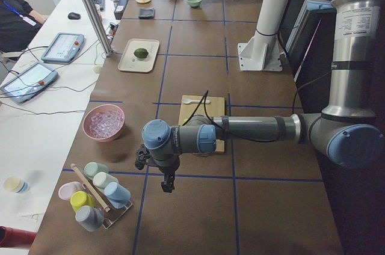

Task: Place spoon in bowl
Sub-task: 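Lower the right gripper toward the rim of the pale green bowl, then grip the bowl rim with the right gripper and slide it to table center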

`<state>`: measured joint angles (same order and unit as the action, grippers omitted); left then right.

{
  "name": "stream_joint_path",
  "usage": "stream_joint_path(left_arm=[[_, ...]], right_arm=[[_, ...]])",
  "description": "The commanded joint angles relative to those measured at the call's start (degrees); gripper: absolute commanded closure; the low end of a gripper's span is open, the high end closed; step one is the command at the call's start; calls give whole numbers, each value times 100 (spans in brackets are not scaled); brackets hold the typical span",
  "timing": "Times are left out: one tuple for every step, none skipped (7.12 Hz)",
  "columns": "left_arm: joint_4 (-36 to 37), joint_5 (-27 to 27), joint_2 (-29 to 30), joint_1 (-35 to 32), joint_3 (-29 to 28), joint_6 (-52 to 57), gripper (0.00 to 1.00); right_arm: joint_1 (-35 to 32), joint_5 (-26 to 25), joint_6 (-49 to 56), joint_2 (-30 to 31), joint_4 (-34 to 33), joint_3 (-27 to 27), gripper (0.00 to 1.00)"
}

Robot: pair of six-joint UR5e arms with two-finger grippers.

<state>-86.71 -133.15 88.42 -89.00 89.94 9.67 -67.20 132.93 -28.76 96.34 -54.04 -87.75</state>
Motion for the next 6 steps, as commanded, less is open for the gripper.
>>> stream_joint_path(left_arm=[[5,0,-9,-3,-2,0,0],[5,0,-9,-3,-2,0,0],[14,0,-9,-3,-2,0,0],[22,0,-9,5,-2,0,0],[31,0,-18,5,-11,0,0],[31,0,-26,5,-11,0,0]], right_arm=[[31,14,55,148,287,-5,78],[40,14,55,166,341,-5,95],[40,5,46,192,342,-14,100],[40,31,-6,175,342,-92,100],[40,110,-120,148,263,-345,100],[84,293,-669,96,262,-644,100]])
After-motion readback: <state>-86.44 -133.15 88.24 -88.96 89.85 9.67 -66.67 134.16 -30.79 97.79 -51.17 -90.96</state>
